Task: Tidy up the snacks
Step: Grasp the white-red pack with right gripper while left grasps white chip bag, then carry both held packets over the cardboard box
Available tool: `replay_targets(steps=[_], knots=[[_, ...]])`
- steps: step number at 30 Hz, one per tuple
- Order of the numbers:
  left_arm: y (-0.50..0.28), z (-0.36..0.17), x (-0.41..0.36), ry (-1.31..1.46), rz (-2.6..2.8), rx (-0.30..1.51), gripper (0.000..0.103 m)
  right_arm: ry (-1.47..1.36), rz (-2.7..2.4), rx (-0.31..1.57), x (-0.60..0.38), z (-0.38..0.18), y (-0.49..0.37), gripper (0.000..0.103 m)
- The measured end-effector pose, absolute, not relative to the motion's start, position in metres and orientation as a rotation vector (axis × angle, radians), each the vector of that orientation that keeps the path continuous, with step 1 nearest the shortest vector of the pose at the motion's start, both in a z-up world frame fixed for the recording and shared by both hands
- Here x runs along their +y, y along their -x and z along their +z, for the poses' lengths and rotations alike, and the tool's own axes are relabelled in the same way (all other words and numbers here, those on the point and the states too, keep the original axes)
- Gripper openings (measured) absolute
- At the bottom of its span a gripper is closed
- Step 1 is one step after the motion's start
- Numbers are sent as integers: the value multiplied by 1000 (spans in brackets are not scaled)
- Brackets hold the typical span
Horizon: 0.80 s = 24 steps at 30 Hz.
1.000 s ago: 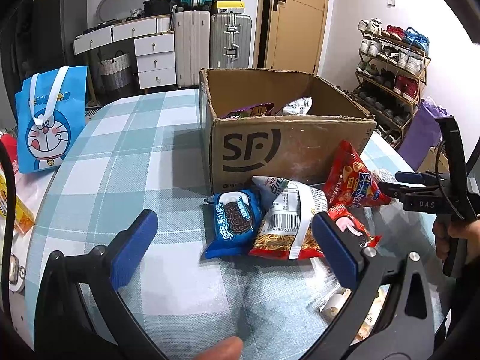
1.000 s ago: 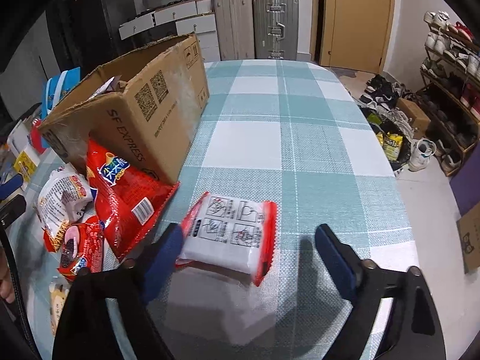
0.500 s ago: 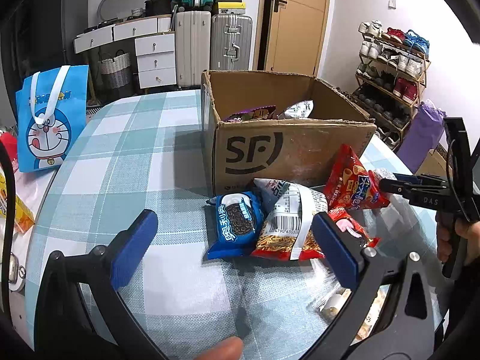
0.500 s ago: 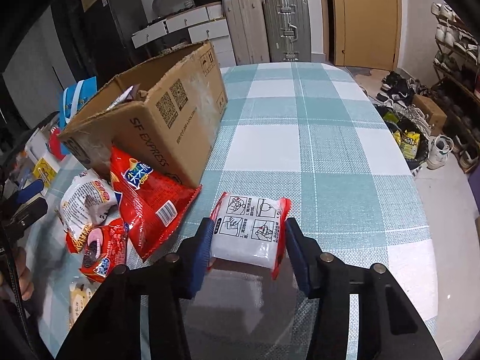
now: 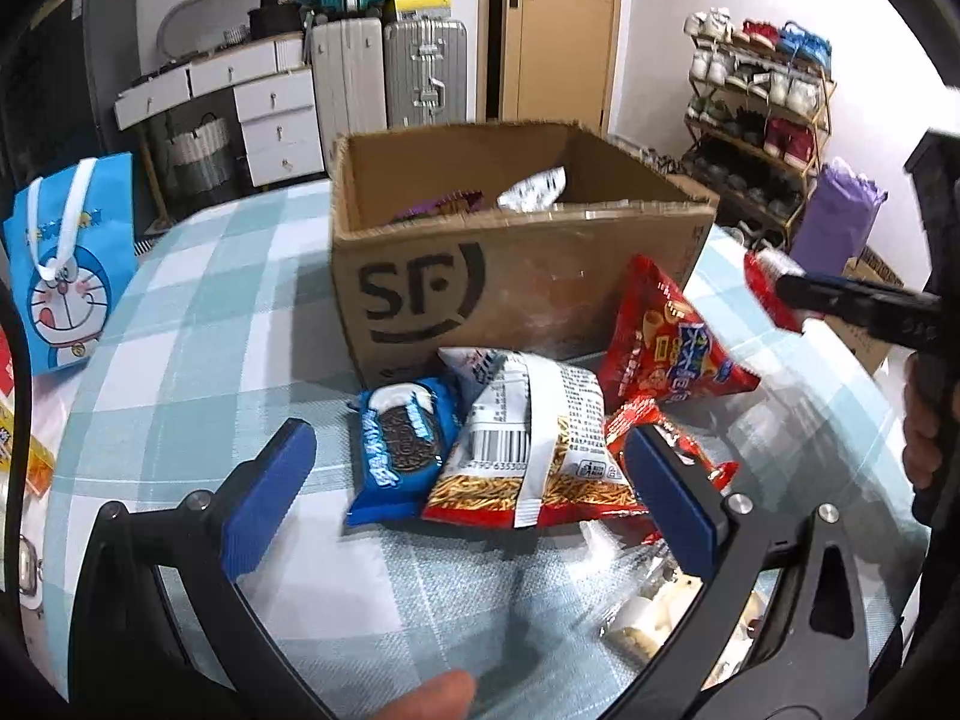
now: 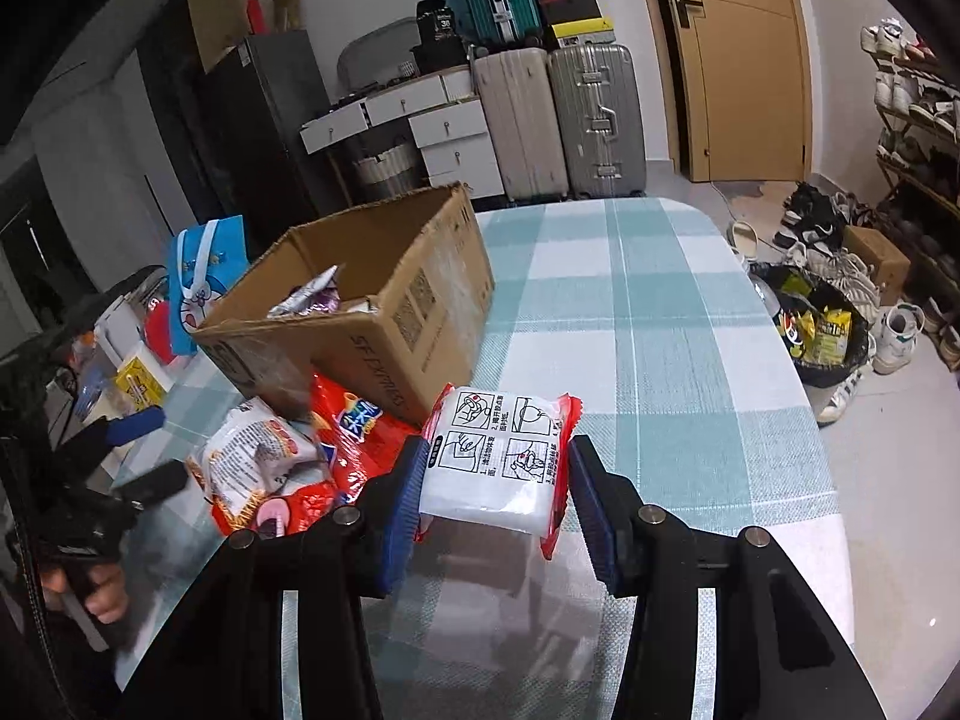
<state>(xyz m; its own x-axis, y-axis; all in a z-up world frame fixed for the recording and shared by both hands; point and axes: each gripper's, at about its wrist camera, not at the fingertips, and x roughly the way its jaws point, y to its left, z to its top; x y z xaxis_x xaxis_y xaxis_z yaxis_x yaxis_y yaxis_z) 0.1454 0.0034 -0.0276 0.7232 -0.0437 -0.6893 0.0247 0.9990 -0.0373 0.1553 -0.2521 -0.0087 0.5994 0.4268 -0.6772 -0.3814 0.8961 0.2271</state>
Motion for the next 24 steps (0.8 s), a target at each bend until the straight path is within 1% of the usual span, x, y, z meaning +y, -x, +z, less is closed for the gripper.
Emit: replay_targets(steps=[2, 4, 6, 7, 9, 10, 11, 12, 13, 14, 15, 18, 24], knots=[[-153, -34, 3, 69, -55, 790, 102, -58, 480, 797, -251, -7, -154, 48], [-159, -38, 1, 94, -80, 816, 96, -56, 491, 796, -251, -6, -153, 48], [-167, -44, -1, 76, -74, 840, 84, -54, 489, 795, -251, -6, -153, 48], [-170, -45, -3, 66, -71, 850, 83, -56, 490, 795, -252, -5, -153, 48], [-174, -48, -7, 55, -93, 858, 74, -61, 489, 794, -254, -5, -153, 48], [-174, -48, -9, 46, -101, 854, 72, -62, 488, 795, -255, -5, -154, 48], [-175, -49, -12, 33, -106, 854, 67, -61, 488, 795, -256, -6, -154, 48], [-175, -49, -16, 20, -118, 854, 59, -61, 486, 796, -257, -6, -154, 48], [-175, -50, -19, 7, -133, 853, 57, -64, 483, 795, -259, -6, -154, 48], [-175, -50, -20, 0, -133, 848, 51, -67, 482, 796, -260, -7, -155, 48], [-173, -50, -21, -1, -139, 841, 47, -72, 480, 797, -261, -7, -155, 48], [-168, -47, -19, 22, -159, 828, 42, -75, 475, 793, -263, -6, -155, 48], [-146, -38, -5, 77, -163, 776, 41, -66, 489, 785, -260, -4, -152, 48]])
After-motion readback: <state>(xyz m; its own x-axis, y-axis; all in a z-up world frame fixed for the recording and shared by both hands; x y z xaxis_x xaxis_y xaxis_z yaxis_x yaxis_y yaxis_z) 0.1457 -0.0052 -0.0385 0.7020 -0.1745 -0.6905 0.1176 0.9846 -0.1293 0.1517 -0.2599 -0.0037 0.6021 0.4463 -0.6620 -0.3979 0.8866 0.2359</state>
